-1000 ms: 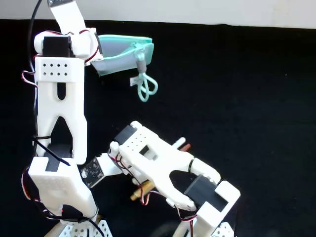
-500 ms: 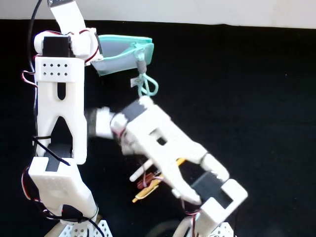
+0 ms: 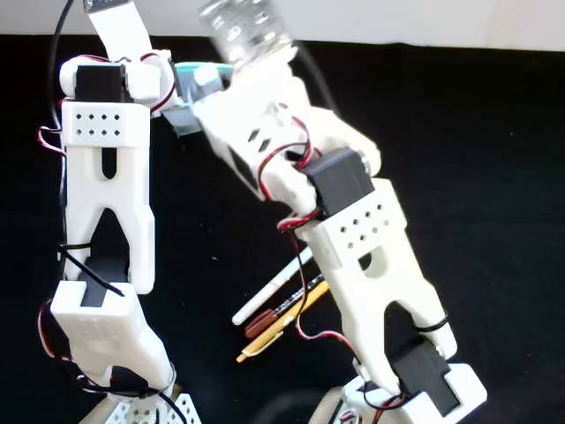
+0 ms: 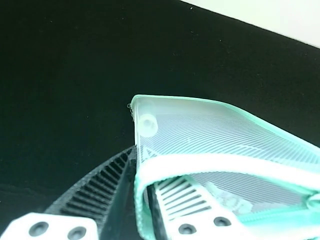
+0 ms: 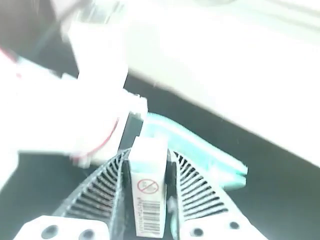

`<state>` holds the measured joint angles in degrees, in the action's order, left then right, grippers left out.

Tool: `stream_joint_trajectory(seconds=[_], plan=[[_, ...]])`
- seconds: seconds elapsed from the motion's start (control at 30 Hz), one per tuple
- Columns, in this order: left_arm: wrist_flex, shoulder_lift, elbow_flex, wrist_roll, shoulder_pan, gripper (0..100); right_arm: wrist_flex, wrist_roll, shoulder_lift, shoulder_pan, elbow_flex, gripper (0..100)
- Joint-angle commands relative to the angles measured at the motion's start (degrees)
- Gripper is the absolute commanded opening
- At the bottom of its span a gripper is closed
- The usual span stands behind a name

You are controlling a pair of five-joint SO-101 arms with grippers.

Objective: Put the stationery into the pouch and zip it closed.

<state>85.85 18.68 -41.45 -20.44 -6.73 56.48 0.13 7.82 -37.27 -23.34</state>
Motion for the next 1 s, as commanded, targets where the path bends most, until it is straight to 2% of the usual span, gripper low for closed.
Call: stream_joint_trajectory(seconds=[0.0, 0.17, 0.4, 0.57, 0.77, 0.83, 0.97], plan=[[0.44, 0.04, -0.22, 0.35, -0.48, 1, -8.4, -7.3, -3.47, 2.86, -2.68, 0.8], [0.44, 0.04, -0.22, 0.35, -0.48, 1, -16.31, -15.74, -12.0, 5.23, -3.03, 0.8], [0.44, 0.13, -0.22, 0.35, -0.48, 1, -18.59, -16.35, -19.12, 4.09, -3.82, 0.8], [0.44, 0.13, -0.22, 0.35, -0.48, 1, -18.42, -19.34, -19.56, 4.0, -4.62, 0.8], [0.0, 0.13, -0.22, 0.35, -0.66, 1, -17.63, -19.43, -19.38, 3.38, -4.44, 2.1], [0.0, 0.13, -0.22, 0.35, -0.66, 1, -14.99, -19.43, -19.3, 2.51, -4.7, 7.7], [0.0, 0.13, -0.22, 0.35, -0.75, 1, -12.44, -19.43, -19.3, 0.48, -4.79, 25.6]])
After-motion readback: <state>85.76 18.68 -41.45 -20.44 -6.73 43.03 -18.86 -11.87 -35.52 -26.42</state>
